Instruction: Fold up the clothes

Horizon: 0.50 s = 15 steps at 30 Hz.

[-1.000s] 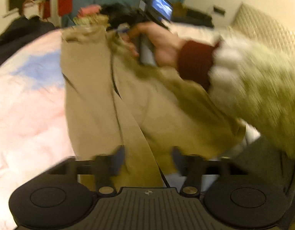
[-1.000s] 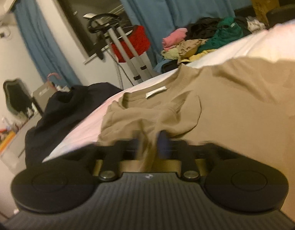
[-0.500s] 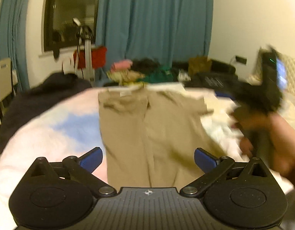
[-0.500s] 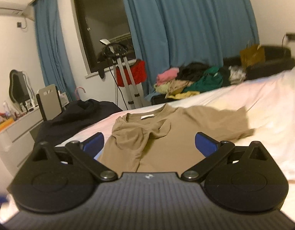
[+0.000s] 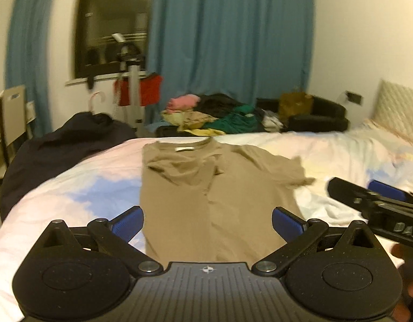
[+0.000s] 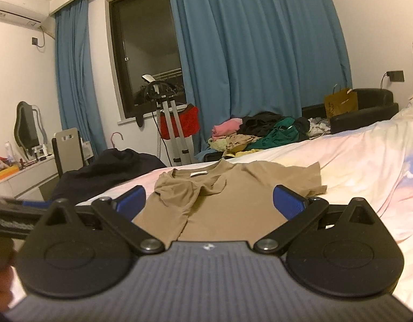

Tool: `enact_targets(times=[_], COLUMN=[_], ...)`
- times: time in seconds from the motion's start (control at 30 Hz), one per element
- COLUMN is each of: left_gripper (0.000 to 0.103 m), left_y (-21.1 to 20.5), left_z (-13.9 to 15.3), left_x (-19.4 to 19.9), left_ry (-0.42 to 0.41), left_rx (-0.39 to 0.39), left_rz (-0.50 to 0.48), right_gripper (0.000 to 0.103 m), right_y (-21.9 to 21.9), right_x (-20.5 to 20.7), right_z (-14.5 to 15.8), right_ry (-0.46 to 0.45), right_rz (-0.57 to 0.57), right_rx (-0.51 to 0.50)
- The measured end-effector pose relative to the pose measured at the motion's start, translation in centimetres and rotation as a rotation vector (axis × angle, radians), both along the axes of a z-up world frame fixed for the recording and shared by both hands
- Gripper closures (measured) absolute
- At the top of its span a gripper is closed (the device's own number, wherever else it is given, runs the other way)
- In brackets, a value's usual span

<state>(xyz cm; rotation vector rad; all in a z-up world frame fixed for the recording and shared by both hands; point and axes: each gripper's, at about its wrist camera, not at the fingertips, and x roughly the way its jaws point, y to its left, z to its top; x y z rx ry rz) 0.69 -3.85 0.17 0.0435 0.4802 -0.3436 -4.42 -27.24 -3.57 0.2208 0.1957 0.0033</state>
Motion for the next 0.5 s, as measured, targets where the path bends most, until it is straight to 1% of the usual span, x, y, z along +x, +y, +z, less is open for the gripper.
enact_targets(times=[0.13,0.27,0.37,0.5], left_gripper=[0.0,0.0,0.0,0.0], left_y=[1.6,1.9,1.9,1.9], left_z=[-1.2,-1.3,-1.3,-1.4], left_x=[0.5,0.5,0.1,-0.7], left_ry=[0.028,0.006,-0.001,-0.012], left_rx=[-0.011,0.003,-0.001,0.017], left_rz=[0.022,0.041,0.032,0.029], right_gripper=[0.0,0.0,0.0,0.0], right_y=[0.6,0.7,0.8,0.7], right_x=[0.3,0.6,0.6,0.6], right_z=[-0.5,-0.9,-1.0,-1.1], right_ry=[0.003,0.014,0.014,0.016], right_rz=[-0.011,-0.017,-0.024,-0.03], right_rx=[-0.015,-0.013,-0.025,-0.021])
